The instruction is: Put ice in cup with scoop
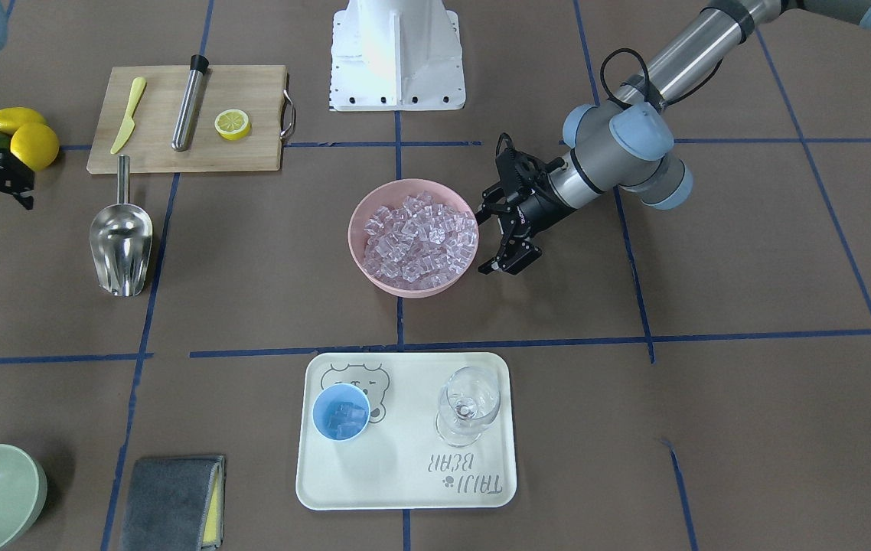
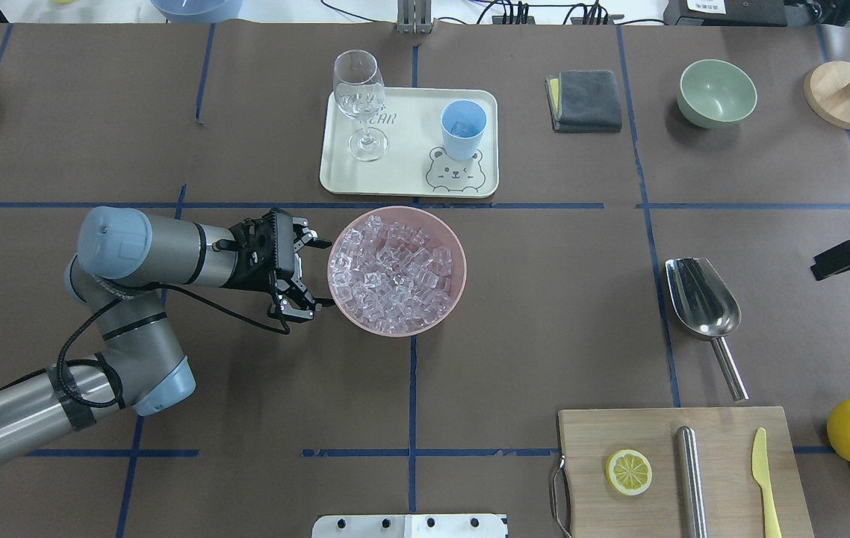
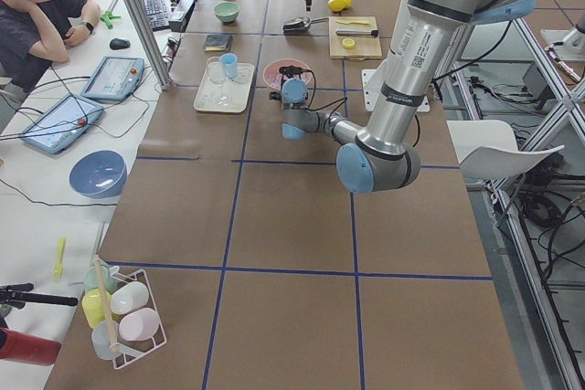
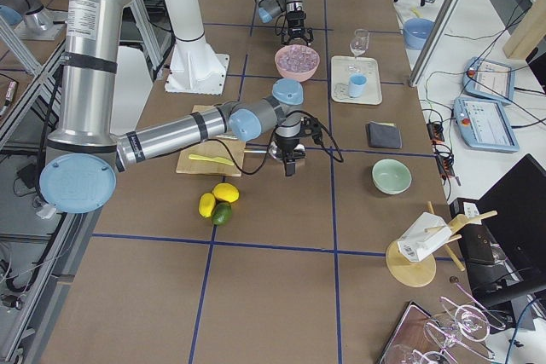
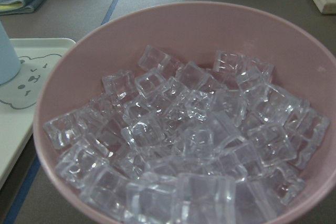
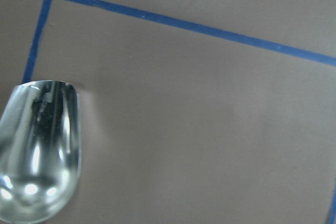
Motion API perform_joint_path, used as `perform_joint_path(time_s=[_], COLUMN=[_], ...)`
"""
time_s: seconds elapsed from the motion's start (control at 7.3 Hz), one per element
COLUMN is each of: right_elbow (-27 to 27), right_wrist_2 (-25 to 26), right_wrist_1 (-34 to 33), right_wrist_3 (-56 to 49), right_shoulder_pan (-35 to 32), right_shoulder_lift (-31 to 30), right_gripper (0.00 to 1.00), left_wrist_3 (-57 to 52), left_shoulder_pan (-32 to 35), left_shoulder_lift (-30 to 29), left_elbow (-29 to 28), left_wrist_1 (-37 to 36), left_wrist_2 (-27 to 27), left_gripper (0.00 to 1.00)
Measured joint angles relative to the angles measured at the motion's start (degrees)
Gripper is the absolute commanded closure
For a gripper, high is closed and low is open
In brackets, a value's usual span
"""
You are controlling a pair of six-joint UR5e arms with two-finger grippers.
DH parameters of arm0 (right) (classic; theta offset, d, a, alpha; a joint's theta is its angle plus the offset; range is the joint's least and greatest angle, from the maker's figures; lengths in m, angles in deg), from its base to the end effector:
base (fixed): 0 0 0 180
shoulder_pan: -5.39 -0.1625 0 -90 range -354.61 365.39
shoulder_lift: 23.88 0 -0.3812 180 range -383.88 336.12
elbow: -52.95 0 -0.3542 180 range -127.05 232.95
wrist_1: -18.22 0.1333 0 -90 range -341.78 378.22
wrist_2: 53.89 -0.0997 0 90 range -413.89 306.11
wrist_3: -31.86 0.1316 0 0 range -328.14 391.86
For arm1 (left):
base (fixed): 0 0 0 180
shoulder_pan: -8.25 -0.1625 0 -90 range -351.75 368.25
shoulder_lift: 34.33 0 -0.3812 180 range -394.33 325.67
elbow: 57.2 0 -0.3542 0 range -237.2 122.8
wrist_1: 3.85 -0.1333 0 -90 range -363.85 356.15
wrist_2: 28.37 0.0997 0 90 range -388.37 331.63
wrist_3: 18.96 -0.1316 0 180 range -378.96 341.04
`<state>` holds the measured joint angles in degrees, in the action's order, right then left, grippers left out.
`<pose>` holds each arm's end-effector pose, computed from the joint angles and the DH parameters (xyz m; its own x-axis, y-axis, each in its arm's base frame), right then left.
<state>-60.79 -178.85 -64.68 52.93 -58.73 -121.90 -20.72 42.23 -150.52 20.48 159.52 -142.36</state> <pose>-0.1319 -0.4045 0.5047 0.7422 -0.2222 0.6323 0.1452 0.9743 0.1720 0.4836 -0.4222 0.3259 0.1726 0.9849 0.0111 -0.0453 -0.0033 0.9990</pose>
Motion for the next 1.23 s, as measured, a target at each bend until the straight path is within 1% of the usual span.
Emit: perform_joint_path(time_s=[0.14,0.27,0.41,0.55,0.82,0.96,1.1,1.23], right_elbow=[2.1,5.6,8.8,10.6,11.3,11.4,11.5,11.5], right_wrist_2=[-2.2,-4.6,-6.6,-7.6,-8.1,-8.3,-8.5,-8.5], right_wrist_1=[-2.1,-3.1,-3.5,-3.6,-3.6,-3.6,-3.5,-3.5], right_wrist_3=[-9.1,-17.3,-22.9,-25.5,-26.4,-26.3,-26.2,-26.1], right_shoulder_pan=[-6.6,-13.1,-18.6,-22.2,-24.5,-24.7,-24.8,-24.8], right_shoulder_lift=[-0.1,-0.4,-0.8,-1.6,-2.6,-2.7,-2.8,-2.8], right_gripper=[0.0,0.0,0.0,0.0,0.0,0.0,0.0,0.0], left_wrist_3=[-0.2,-0.4,-0.4,0.0,0.1,-0.3,-2.2,-5.3], left_shoulder_pan=[1.2,3.0,5.4,8.0,14.9,18.8,22.8,26.9], left_shoulder_lift=[0.7,1.5,2.1,2.6,4.8,5.8,6.4,6.7], left_elbow=[0.0,0.0,0.0,0.1,0.3,0.7,1.2,2.0], left_wrist_1=[-0.1,-0.3,-0.8,-1.9,-6.7,-10.7,-16.3,-24.0], left_wrist_2=[-0.8,-3.3,-6.9,-9.5,-11.0,-11.3,-11.6,-12.7], left_gripper=[0.0,0.0,0.0,0.0,0.0,0.0,0.0,0.0])
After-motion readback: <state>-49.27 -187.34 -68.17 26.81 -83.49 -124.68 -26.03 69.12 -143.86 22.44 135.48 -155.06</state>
